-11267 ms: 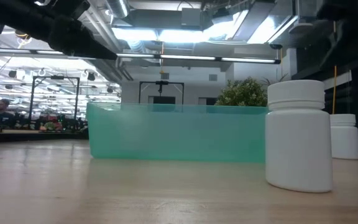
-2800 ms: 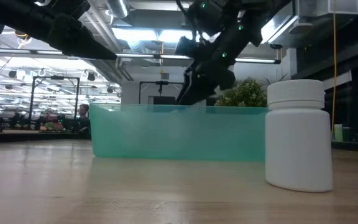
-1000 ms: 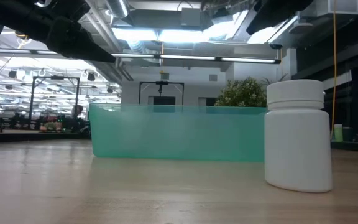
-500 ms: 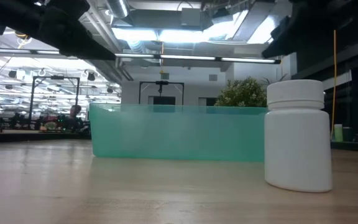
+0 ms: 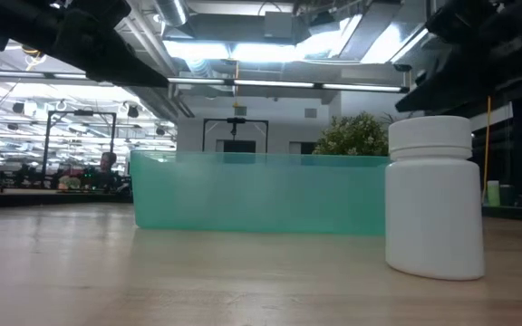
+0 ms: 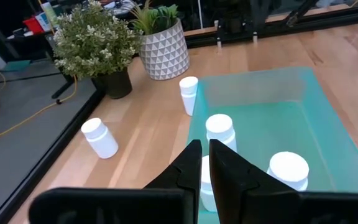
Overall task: Pick and place pill bottles into a basket
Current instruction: Put the white pill bottle into the blue bin
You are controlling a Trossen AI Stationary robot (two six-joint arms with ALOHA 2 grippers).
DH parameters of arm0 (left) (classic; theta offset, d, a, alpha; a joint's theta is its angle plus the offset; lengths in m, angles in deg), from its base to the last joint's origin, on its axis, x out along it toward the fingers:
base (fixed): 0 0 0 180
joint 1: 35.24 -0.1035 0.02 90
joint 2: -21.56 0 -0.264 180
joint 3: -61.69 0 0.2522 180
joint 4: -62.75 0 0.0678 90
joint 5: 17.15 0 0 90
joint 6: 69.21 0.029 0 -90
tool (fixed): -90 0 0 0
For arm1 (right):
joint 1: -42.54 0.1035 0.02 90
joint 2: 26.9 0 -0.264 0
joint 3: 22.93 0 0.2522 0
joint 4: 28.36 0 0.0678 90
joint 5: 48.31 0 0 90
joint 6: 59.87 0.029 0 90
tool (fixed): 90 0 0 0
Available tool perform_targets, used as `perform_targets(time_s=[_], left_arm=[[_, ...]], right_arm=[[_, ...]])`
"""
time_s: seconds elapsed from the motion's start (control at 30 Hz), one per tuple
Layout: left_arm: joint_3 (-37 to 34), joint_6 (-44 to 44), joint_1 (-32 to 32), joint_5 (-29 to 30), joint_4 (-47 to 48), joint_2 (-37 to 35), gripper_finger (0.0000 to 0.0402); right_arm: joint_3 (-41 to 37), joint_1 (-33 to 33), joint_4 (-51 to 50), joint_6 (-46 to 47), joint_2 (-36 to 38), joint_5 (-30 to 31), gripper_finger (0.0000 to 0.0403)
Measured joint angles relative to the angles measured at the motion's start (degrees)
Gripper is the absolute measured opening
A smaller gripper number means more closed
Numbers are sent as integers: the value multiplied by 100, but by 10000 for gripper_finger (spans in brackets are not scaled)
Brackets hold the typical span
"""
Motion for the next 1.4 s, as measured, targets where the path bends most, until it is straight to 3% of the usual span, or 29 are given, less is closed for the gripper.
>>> perform_targets(time_s=[0.2, 0.3, 0.57, 0.73, 1.0, 1.2, 1.4], left_arm=[[0, 1, 0, 5, 0, 0, 29], [0, 57, 0, 6, 0, 0, 27], [0, 103, 0, 4, 0, 0, 22], [0, 63, 0, 4, 0, 0, 25], [0, -303, 0, 4, 1, 1, 28], [0, -319, 0, 4, 0, 2, 22], [0, -306, 0, 4, 0, 0, 25]], right_arm=[[4, 0, 63, 277, -1, -1319, 5], [4, 4, 60, 254, -4, -1582, 5], [4, 15, 49, -28, -4, -1591, 2], [7, 40, 134, 269, -154, -1663, 6], [9, 945, 1427, -508, -1110, -1966, 2], [9, 1263, 1999, -495, -1681, -1601, 2], [10, 1279, 2100, -494, -1746, -1246, 4]])
